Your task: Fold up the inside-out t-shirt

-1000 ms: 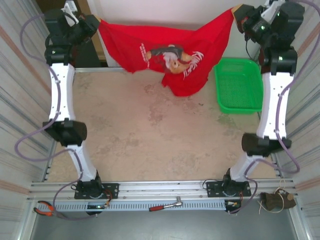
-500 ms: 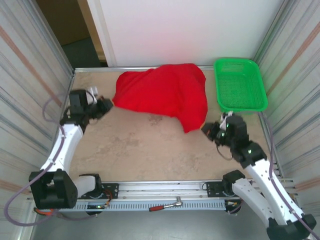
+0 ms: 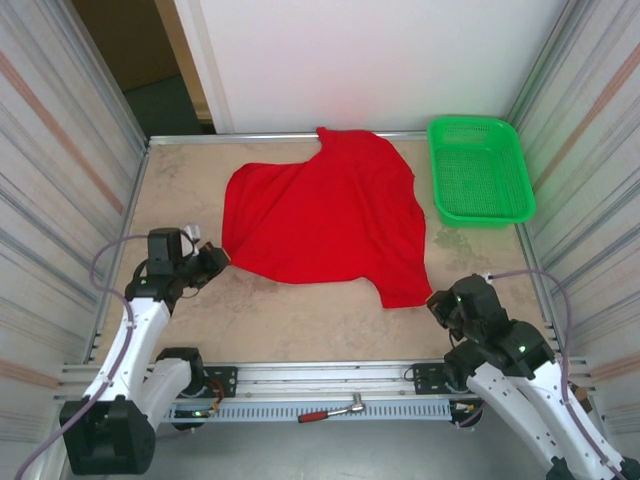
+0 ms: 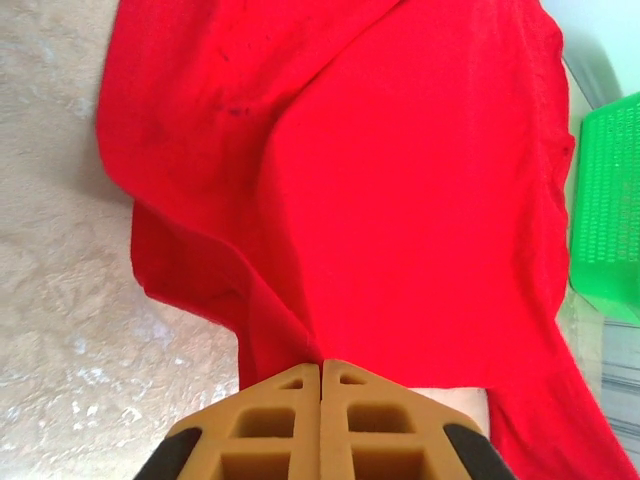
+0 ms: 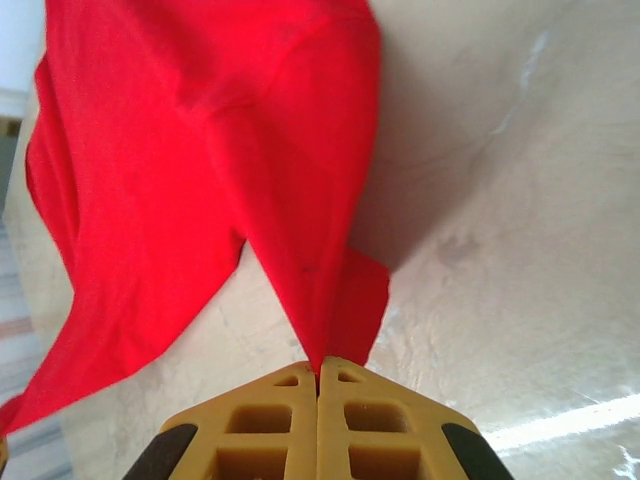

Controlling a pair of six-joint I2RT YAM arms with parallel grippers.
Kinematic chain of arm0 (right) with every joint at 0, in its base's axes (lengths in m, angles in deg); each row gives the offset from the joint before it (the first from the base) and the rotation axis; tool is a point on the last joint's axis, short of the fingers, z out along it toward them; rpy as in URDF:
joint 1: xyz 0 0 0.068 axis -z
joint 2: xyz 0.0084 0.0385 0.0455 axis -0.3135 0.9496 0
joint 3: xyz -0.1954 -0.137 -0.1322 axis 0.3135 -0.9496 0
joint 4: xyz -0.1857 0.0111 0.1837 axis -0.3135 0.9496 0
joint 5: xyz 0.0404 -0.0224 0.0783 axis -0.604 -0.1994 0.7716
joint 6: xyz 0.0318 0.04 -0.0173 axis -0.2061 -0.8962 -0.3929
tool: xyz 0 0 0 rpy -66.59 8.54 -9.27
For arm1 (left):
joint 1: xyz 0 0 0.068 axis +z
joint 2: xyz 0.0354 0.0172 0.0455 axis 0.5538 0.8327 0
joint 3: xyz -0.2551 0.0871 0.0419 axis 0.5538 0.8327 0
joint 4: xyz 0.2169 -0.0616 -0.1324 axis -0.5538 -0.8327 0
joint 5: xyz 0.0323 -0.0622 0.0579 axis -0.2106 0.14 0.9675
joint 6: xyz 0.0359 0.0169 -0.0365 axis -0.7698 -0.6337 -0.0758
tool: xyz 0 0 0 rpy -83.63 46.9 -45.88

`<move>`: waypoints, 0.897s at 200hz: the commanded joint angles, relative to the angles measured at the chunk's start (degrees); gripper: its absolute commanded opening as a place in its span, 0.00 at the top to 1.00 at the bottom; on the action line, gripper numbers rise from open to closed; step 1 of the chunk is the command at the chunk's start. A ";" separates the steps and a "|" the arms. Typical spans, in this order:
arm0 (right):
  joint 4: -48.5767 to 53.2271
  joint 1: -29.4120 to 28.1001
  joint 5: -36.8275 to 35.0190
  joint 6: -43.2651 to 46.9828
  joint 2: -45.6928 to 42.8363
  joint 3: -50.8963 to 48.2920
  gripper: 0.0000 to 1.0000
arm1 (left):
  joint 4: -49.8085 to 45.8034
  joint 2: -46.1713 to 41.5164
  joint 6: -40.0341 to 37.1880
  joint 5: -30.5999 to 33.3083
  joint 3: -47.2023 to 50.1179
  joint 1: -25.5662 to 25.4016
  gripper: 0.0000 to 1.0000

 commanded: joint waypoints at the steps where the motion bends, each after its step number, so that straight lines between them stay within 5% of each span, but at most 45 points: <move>1: 8.69 -0.40 -5.29 -3.62 -1.34 4.79 1.00 | -5.09 -1.92 -1.52 1.62 0.54 -0.28 1.00; 16: 11.57 -0.44 -6.29 -4.51 -2.30 6.65 1.00 | -6.36 -3.27 -1.32 0.73 0.93 -0.25 0.97; 30: 14.27 -0.44 -7.01 -5.62 -3.05 8.31 0.99 | -7.89 -4.95 -1.09 0.71 0.89 -0.28 0.73; 46: 17.07 -0.38 -8.38 -6.92 -3.51 10.51 0.67 | -9.67 -7.01 -1.30 1.50 -0.35 -0.27 0.50; 64: 19.00 0.11 -11.28 -7.28 -3.06 13.85 0.55 | -11.06 -7.85 -2.31 3.38 -3.43 -0.25 0.38; 86: 17.93 1.45 -14.19 -4.31 -0.36 18.16 0.53 | -11.01 -4.97 -4.65 5.02 -8.80 -0.18 0.35; 115: 3.18 2.19 -10.41 5.67 8.57 17.70 0.45 | -5.09 6.10 -8.44 5.69 -15.85 -0.25 0.34; 179: -27.40 6.26 9.63 25.32 55.34 29.61 0.37 | -2.21 47.72 -27.52 16.66 -48.27 -4.98 0.36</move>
